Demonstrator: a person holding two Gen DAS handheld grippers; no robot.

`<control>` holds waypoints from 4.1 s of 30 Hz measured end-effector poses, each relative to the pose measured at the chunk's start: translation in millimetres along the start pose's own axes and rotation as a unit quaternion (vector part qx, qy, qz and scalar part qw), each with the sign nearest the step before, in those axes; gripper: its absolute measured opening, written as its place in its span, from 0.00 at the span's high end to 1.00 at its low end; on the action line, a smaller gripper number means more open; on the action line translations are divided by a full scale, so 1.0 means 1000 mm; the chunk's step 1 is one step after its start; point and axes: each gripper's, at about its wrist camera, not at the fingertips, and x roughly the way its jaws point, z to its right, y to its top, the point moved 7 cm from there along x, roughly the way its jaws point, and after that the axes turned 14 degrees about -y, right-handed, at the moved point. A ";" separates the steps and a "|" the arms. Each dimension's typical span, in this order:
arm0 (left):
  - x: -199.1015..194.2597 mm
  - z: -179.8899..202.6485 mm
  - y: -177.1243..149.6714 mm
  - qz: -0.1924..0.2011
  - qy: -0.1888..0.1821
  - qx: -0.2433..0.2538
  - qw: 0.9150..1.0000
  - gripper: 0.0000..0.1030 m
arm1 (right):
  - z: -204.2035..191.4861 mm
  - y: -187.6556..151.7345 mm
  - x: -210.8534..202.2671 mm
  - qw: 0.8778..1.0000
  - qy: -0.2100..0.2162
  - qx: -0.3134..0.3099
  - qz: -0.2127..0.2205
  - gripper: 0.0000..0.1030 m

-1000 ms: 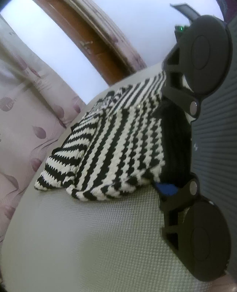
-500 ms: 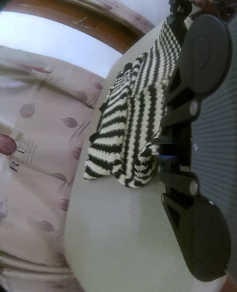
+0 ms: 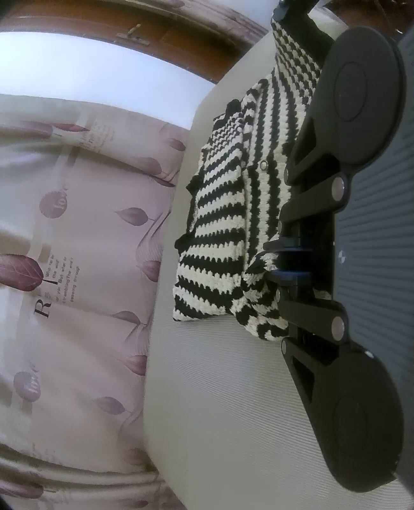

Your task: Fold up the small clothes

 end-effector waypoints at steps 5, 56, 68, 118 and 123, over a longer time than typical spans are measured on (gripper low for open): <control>0.005 0.001 0.005 0.000 0.002 0.001 1.000 0.90 | -0.001 0.005 0.000 1.000 0.001 0.007 0.009 0.90; 0.054 -0.029 0.077 0.074 0.030 -0.062 0.995 0.90 | -0.004 0.091 0.061 0.998 0.018 0.046 0.048 0.90; 0.101 -0.058 0.095 0.085 0.056 -0.102 0.990 0.90 | 0.016 0.124 0.121 0.996 -0.010 0.081 0.044 0.90; 0.120 -0.145 0.089 0.103 0.105 -0.160 0.976 0.12 | 0.077 0.108 0.153 0.983 -0.114 0.103 0.100 0.59; 0.114 -0.152 0.065 0.053 0.046 -0.159 0.985 0.22 | 0.063 0.089 0.140 0.986 -0.127 0.040 0.097 0.47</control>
